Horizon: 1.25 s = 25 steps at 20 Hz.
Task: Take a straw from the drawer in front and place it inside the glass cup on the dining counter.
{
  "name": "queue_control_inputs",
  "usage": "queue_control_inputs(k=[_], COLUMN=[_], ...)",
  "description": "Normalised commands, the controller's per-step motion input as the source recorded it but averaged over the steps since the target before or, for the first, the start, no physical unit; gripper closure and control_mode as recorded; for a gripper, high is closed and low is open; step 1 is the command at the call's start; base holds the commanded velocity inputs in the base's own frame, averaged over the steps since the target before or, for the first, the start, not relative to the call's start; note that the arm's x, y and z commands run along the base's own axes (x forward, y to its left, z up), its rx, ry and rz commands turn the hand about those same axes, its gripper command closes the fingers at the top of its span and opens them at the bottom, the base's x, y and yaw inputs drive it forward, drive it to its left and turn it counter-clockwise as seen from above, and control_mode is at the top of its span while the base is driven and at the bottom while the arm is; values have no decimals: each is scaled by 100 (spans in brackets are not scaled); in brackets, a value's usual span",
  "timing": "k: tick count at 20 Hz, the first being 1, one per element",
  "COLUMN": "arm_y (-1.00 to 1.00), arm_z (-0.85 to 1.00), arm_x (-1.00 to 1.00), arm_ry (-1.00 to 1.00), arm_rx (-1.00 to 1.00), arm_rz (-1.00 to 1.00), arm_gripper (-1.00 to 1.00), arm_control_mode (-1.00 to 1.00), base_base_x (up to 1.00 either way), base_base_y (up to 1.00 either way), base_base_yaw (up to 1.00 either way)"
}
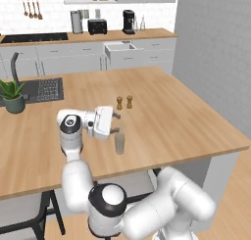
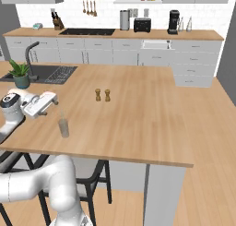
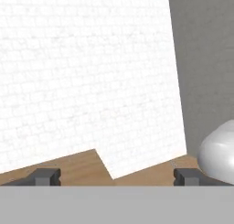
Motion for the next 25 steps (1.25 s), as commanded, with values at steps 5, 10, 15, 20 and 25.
queue_control_inputs(k=[5, 10, 15, 20, 25], arm_y=[-8, -45, -80, -99, -100], arm_z=[73, 55, 32, 14, 0], arm_x=[-78, -93, -74, -54, -31], arm_ry=[-2, -1, 0, 0, 0], arm_rx=[36, 47, 53, 57, 47], arm_rz=[13, 17, 16, 16, 16], arm_gripper=[-100, -100, -100, -100, -100], arm_control_mode=[-100, -100, -100, -100, -100], base_base_x=[0, 0, 0, 0, 0], base_base_y=[0, 0, 0, 0, 0], base_base_yaw=[0, 0, 0, 0, 0])
